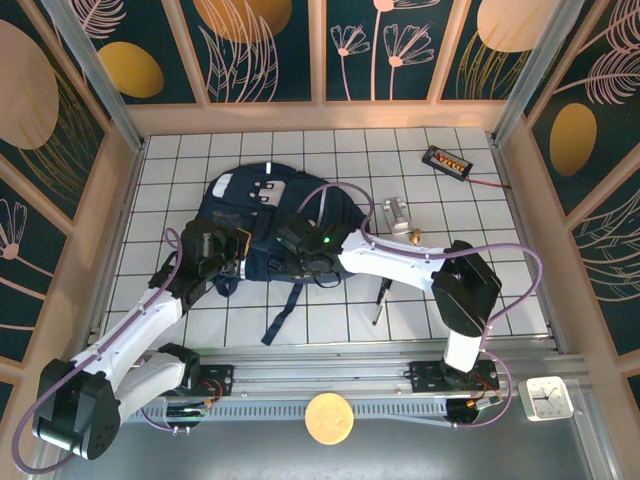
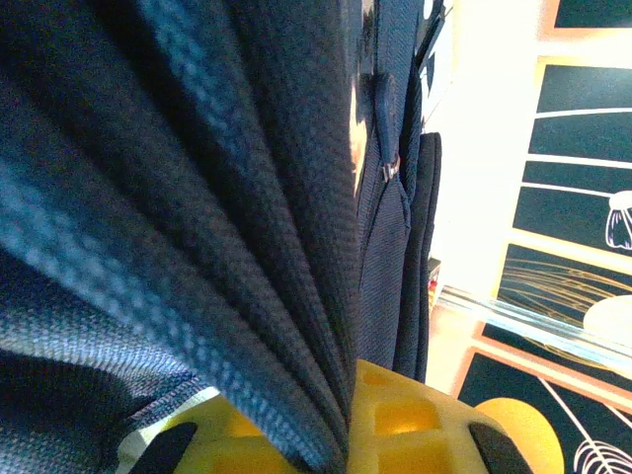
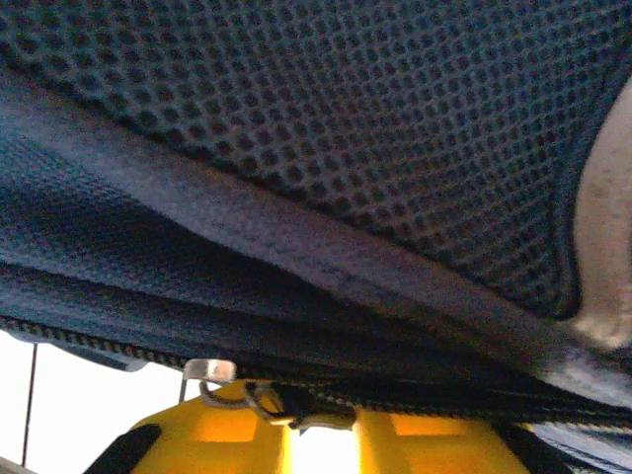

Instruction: Pack the student bag

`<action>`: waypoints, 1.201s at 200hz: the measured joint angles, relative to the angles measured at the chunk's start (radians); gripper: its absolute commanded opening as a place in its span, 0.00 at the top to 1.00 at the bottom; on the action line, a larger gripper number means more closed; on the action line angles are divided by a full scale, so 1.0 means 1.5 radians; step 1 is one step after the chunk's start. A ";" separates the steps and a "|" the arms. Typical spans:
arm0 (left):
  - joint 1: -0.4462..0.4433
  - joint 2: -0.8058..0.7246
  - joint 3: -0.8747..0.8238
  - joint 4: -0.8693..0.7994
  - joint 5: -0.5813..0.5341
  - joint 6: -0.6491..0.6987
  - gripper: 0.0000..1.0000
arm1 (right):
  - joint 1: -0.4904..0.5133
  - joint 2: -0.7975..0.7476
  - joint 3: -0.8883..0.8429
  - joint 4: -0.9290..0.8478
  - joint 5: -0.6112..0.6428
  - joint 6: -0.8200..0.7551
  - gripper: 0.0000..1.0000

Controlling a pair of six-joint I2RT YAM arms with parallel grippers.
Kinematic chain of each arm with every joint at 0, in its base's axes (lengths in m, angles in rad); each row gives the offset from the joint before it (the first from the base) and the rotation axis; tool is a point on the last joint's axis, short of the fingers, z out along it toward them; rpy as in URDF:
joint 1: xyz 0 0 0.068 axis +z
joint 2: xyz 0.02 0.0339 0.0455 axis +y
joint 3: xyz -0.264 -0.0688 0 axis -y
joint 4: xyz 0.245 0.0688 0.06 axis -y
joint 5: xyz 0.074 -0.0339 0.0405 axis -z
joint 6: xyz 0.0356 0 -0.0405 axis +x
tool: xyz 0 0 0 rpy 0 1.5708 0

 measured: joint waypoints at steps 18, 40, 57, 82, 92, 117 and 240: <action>0.000 -0.004 0.000 0.000 0.001 0.000 1.00 | 0.009 0.002 0.014 0.001 0.009 -0.010 0.99; 0.001 -0.009 0.000 -0.001 0.000 0.000 1.00 | 0.011 0.002 0.020 -0.004 0.018 -0.012 1.00; 0.001 -0.013 0.000 -0.008 -0.001 0.000 1.00 | 0.011 0.002 0.020 -0.006 0.017 -0.013 1.00; 0.000 -0.026 0.000 -0.025 -0.001 0.003 1.00 | 0.009 -0.016 -0.003 0.002 0.010 -0.023 1.00; 0.000 -0.037 -0.006 -0.027 -0.001 0.003 1.00 | 0.002 -0.036 -0.030 0.011 0.000 -0.031 1.00; 0.001 -0.062 -0.030 -0.029 0.008 0.004 1.00 | -0.042 -0.093 -0.105 0.032 -0.047 -0.063 1.00; 0.189 0.032 0.041 -0.114 0.124 0.221 1.00 | -0.217 -0.208 -0.202 0.047 -0.143 -0.225 1.00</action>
